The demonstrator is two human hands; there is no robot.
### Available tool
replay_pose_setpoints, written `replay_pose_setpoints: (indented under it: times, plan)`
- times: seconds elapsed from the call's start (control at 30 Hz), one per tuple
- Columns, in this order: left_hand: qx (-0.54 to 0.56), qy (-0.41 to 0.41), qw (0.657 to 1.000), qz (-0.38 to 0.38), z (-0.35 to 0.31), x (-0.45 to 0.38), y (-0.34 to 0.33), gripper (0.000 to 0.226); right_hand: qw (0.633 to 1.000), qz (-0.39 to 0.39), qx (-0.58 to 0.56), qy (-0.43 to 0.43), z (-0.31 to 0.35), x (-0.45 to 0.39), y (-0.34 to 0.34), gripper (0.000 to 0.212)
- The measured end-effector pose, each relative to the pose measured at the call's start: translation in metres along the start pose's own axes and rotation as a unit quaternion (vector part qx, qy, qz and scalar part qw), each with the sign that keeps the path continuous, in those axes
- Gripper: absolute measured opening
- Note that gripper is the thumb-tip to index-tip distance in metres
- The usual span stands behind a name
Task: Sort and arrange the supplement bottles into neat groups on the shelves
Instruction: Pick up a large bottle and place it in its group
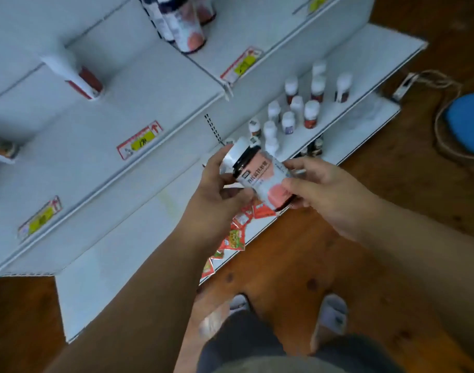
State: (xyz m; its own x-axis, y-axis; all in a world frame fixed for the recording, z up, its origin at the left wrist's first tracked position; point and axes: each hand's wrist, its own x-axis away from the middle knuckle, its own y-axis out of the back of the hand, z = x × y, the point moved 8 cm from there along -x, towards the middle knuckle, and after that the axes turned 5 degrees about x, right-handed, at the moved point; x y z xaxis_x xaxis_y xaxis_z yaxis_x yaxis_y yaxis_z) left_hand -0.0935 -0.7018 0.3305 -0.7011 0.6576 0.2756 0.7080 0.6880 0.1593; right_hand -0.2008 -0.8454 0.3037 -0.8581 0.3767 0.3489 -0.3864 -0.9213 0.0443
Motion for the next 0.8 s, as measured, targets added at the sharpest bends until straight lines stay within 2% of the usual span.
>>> replay_pose_setpoints:
  times: [0.13, 0.27, 0.4, 0.5, 0.57, 0.63, 0.7, 0.8]
  plan:
    - [-0.006, -0.04, 0.999, -0.003, -0.056, -0.002, -0.005, 0.068, 1.0, 0.003, 0.019, 0.006, 0.047, 0.004, 0.021, 0.021]
    - [-0.03, -0.074, 0.997, -0.019, -0.1, -0.021, 0.015, 0.07, 0.993, -0.02, 0.106, 0.053, 0.103, -0.012, 0.021, 0.022]
    - [-0.047, -0.103, 0.993, -0.037, -0.134, -0.053, 0.031, 0.068, 0.948, -0.054, 0.286, 0.131, 0.161, -0.036, 0.023, 0.021]
    - [-0.072, -0.124, 0.989, -0.047, -0.161, -0.078, 0.037, 0.069, 0.925, -0.094, 0.329, 0.165, 0.195, -0.055, 0.03, 0.016]
    - [-0.081, -0.138, 0.985, -0.058, -0.177, -0.097, 0.038, 0.068, 0.916, -0.092, 0.349, 0.173, 0.212, -0.075, 0.035, 0.023]
    - [-0.073, -0.15, 0.981, -0.094, -0.186, -0.118, 0.039, 0.067, 0.916, -0.071, 0.364, 0.153, 0.221, -0.101, 0.04, 0.034]
    - [-0.058, -0.145, 0.977, -0.148, -0.186, -0.141, 0.041, 0.068, 0.92, -0.053, 0.354, 0.157, 0.23, -0.129, 0.046, 0.037]
    - [-0.009, -0.118, 0.962, -0.247, -0.173, -0.174, 0.049, 0.055, 0.921, -0.031, 0.35, 0.168, 0.235, -0.183, 0.054, 0.048]
